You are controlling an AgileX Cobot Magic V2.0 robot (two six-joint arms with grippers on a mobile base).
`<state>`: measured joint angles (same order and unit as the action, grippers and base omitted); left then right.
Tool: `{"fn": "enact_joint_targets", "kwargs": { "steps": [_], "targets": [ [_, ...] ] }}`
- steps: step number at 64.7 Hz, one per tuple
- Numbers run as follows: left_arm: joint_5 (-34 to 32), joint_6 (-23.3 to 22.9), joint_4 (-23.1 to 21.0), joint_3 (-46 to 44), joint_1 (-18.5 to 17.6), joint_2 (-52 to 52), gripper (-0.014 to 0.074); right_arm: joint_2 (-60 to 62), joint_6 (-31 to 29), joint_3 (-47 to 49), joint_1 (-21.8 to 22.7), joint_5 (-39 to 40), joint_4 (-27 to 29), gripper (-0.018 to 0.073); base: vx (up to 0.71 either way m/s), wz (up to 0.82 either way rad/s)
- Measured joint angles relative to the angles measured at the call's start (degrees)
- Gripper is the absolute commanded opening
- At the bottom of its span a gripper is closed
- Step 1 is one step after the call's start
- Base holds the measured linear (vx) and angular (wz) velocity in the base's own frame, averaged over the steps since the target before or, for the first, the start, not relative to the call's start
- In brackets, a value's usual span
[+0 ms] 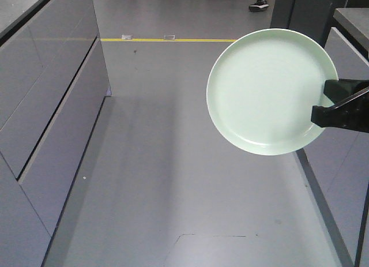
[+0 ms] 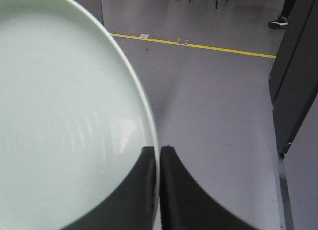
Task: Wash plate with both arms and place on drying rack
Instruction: 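Continue driving down the aisle with the plate held upright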
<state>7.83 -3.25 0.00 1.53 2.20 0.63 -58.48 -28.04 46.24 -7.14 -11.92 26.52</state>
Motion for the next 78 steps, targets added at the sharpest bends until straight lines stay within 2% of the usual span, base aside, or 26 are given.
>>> {"fn": "enact_joint_targets", "kwargs": {
  "steps": [78],
  "targets": [
    [0.00, 0.00, 0.00, 0.00, 0.00, 0.00, -0.0006, 0.00, 0.00, 0.00, 0.00, 0.00, 0.00, -0.0005, 0.09, -0.03]
  ]
}}
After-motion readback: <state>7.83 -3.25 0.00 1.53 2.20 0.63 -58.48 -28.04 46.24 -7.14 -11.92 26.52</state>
